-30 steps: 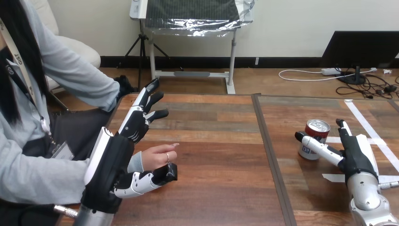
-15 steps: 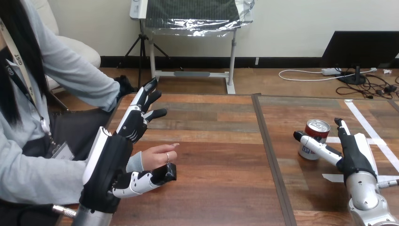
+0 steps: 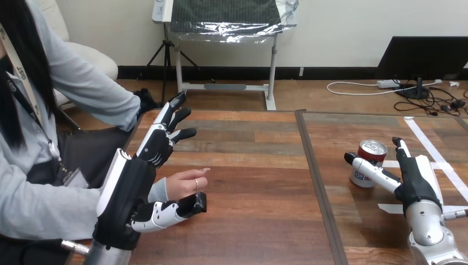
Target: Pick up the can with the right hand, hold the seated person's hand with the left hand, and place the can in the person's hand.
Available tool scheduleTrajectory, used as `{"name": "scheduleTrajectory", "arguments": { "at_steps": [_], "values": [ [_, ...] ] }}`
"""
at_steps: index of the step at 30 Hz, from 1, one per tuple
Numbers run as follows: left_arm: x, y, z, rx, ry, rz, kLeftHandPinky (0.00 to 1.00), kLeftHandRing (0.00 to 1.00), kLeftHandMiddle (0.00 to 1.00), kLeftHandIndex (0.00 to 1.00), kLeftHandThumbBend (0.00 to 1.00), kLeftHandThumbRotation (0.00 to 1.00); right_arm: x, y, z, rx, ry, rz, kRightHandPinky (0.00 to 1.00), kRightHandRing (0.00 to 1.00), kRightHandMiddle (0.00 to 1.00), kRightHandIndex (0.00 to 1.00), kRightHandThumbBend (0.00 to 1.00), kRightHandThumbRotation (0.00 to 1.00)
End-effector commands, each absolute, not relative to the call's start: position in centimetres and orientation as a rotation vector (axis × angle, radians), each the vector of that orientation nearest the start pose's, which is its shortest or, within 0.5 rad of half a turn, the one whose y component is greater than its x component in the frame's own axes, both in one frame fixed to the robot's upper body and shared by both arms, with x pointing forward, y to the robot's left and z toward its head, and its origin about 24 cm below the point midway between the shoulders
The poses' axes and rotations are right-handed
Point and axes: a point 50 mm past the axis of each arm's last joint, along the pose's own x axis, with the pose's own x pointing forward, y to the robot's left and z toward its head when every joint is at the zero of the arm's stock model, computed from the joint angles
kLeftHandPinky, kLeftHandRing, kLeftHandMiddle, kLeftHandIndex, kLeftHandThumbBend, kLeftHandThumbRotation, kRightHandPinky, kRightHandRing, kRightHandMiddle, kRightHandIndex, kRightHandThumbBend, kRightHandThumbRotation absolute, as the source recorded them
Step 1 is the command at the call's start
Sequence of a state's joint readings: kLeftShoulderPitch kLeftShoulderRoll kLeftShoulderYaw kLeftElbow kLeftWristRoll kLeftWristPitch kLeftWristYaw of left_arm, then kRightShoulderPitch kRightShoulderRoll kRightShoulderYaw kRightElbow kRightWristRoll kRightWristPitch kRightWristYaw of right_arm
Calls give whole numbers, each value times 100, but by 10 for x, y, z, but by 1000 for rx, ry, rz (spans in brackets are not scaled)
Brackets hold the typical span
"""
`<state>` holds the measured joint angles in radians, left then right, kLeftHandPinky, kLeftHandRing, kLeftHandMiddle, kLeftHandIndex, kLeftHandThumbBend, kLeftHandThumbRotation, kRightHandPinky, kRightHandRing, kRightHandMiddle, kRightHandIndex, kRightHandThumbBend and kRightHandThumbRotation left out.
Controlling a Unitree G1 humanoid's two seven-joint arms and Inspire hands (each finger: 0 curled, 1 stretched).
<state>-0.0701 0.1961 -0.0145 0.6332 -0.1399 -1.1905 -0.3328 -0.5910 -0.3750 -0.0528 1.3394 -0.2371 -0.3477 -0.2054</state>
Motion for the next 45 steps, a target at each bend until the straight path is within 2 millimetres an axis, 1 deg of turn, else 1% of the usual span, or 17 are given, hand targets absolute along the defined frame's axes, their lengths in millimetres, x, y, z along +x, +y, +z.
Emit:
{"name": "scheduleTrajectory", "arguments": {
  "at_steps": [1, 21, 36, 42, 45],
  "values": [
    [235, 184, 48, 205, -684, -287, 83, 94, 98, 96, 100, 65, 339, -256, 20, -533, 216, -239, 100, 100, 100, 100, 100, 61],
    [235, 184, 48, 215, -698, -285, 82, 94, 98, 95, 100, 65, 343, -256, 26, -510, 210, -236, 100, 100, 100, 100, 100, 54],
    [234, 182, 47, 204, -692, -294, 83, 95, 99, 96, 100, 66, 349, -256, 32, -468, 226, -230, 100, 100, 100, 100, 100, 50],
    [233, 182, 47, 203, -697, -291, 83, 95, 98, 95, 100, 65, 352, -255, 35, -458, 227, -232, 98, 100, 100, 100, 100, 48],
    [233, 182, 47, 207, -697, -290, 82, 95, 98, 96, 100, 65, 353, -254, 36, -459, 227, -236, 90, 97, 98, 100, 100, 47]
  ]
}}
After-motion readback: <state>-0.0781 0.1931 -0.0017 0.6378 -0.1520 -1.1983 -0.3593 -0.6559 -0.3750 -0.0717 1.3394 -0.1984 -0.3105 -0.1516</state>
